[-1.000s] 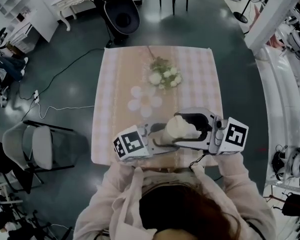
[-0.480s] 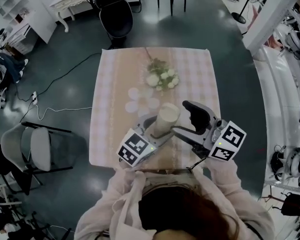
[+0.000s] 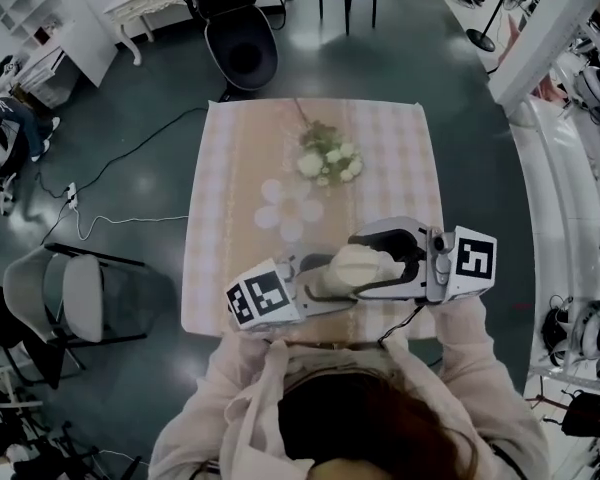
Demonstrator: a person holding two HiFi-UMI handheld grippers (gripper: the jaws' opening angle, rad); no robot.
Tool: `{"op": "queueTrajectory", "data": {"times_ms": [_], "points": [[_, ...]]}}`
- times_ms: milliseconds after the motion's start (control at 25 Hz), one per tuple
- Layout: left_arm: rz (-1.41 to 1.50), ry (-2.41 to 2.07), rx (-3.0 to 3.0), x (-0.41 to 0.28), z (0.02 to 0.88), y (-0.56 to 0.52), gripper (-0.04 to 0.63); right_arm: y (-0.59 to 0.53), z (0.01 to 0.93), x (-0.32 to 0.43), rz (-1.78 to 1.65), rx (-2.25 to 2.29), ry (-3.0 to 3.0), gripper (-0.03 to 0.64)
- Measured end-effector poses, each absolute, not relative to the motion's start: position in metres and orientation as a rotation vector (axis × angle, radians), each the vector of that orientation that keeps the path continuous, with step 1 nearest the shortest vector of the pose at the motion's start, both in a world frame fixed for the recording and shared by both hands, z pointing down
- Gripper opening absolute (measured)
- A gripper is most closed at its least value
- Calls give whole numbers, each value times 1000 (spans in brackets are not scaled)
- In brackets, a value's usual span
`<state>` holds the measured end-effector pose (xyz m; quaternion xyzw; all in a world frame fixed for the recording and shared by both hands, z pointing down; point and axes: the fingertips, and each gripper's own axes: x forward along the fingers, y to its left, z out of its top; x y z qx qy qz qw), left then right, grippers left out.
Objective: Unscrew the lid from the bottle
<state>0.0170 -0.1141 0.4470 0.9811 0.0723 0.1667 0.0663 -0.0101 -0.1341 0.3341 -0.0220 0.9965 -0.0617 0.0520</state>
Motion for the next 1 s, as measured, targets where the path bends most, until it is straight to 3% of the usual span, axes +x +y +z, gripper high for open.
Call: {"op": "queueTrajectory", "data": {"times_ms": [160, 280, 360, 400, 520, 600, 640, 1000], "points": [[451, 457, 2963, 16, 436, -96, 313, -117, 321, -12, -140, 220, 2977, 285], [389, 193, 2969, 19, 436, -123, 313, -143, 317, -5, -152, -87, 2907, 300], [383, -105, 2977, 19, 439, -150, 313, -163, 319, -1, -208, -382, 2849, 405], [395, -248, 2975, 18, 441, -163, 313, -171, 323, 0, -246, -529, 2826, 413], [465, -504, 2975, 17, 446, -182, 313, -186, 340, -2, -262, -879, 2832, 401], [516, -520, 2988, 18, 450, -181, 313, -186, 345, -4, -198, -974, 2869, 331], [531, -494, 2992, 19, 452, -179, 313, -185, 345, -5, -171, -968, 2891, 293], [429, 387, 2973, 15, 436, -96, 313, -117, 328, -20, -155, 63, 3040, 291]]}}
